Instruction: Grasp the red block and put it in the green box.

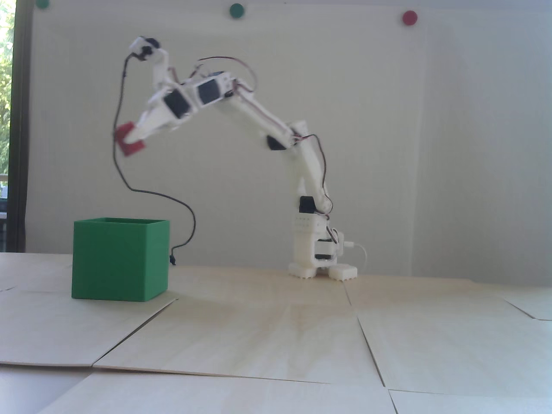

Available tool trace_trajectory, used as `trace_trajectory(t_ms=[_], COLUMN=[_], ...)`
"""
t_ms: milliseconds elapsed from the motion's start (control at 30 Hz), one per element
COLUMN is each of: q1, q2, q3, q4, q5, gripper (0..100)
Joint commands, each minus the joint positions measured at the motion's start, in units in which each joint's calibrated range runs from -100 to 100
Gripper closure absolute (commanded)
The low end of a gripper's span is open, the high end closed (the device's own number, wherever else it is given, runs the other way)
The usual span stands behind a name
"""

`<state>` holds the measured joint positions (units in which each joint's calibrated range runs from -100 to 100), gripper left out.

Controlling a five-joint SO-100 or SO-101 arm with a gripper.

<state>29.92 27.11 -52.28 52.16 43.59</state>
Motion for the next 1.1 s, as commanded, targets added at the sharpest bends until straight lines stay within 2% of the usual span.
trace_trajectory(t_ms=[0,67,267,367,500,633,700,767,900,1000,1067], q1=[2.2,2.2,1.6,1.4,0.6,-0.3,-0.7,-2.0,-6.4,-9.9,-13.8], q2=[0.7,1.6,1.7,1.7,1.7,1.6,1.4,1.0,-0.6,-2.9,-5.6], q3=[-9.0,-9.0,-8.9,-9.0,-8.9,-8.9,-9.0,-9.5,-9.7,-9.7,-9.7], q4=[-2.6,-2.5,-2.5,-2.5,-2.5,-2.4,-1.2,2.2,13.4,22.1,33.0], q5=[1.5,2.0,2.0,2.1,4.9,5.7,5.8,5.8,5.2,5.2,5.2], gripper=[97,96,55,48,45,46,52,64,100,96,98])
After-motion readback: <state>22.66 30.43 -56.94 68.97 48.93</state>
